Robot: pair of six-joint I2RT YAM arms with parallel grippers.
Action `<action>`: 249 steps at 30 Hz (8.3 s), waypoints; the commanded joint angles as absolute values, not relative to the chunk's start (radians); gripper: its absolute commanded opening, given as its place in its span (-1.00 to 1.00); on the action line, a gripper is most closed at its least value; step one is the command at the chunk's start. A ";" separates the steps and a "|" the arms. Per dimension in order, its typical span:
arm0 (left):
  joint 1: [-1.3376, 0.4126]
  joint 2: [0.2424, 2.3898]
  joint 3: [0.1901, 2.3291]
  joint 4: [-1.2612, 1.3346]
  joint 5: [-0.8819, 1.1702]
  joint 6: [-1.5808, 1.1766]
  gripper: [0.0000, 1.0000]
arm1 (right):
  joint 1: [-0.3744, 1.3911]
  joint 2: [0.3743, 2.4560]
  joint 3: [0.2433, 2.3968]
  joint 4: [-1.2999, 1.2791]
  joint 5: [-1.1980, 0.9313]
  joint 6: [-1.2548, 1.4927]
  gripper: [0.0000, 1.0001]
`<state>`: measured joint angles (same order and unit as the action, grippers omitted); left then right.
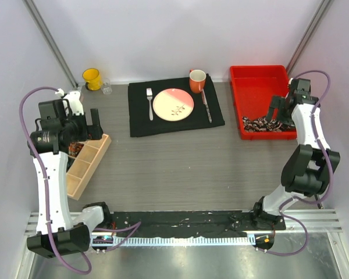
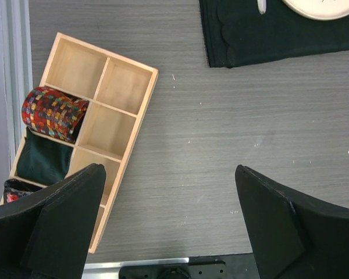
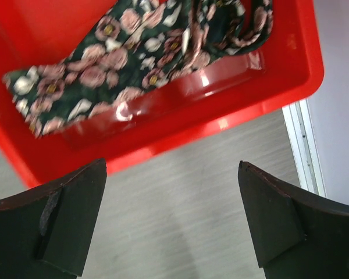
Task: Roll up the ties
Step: Pick up the tie from the bin, then tie the tie at the center of the board, then flatten out the tie at the center of the board.
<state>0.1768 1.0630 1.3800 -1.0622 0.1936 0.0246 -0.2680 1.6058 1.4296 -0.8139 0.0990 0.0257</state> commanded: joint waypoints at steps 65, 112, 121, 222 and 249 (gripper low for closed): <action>0.178 0.971 1.385 -0.902 0.445 0.097 0.94 | -0.217 1.209 1.792 -0.391 -0.902 0.379 -0.99; 0.176 1.023 1.258 -0.989 0.516 0.251 0.99 | 0.425 1.181 1.365 -0.914 -0.344 -0.268 0.82; -0.059 1.153 1.293 -0.908 0.707 0.341 0.82 | 0.093 1.178 1.139 -1.117 -0.223 -0.480 0.41; -0.621 1.632 1.019 -0.643 0.270 0.850 0.45 | -0.249 1.525 0.821 -0.660 0.075 -0.861 -0.24; -0.657 1.461 1.164 -0.692 0.265 0.594 0.92 | -0.402 1.551 0.899 -0.552 0.137 -1.000 -0.20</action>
<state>-0.6781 1.6474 1.1042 -0.6750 0.2459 0.6758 -0.3328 1.5726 0.8505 -0.6170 0.1623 -0.9504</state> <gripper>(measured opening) 0.889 0.392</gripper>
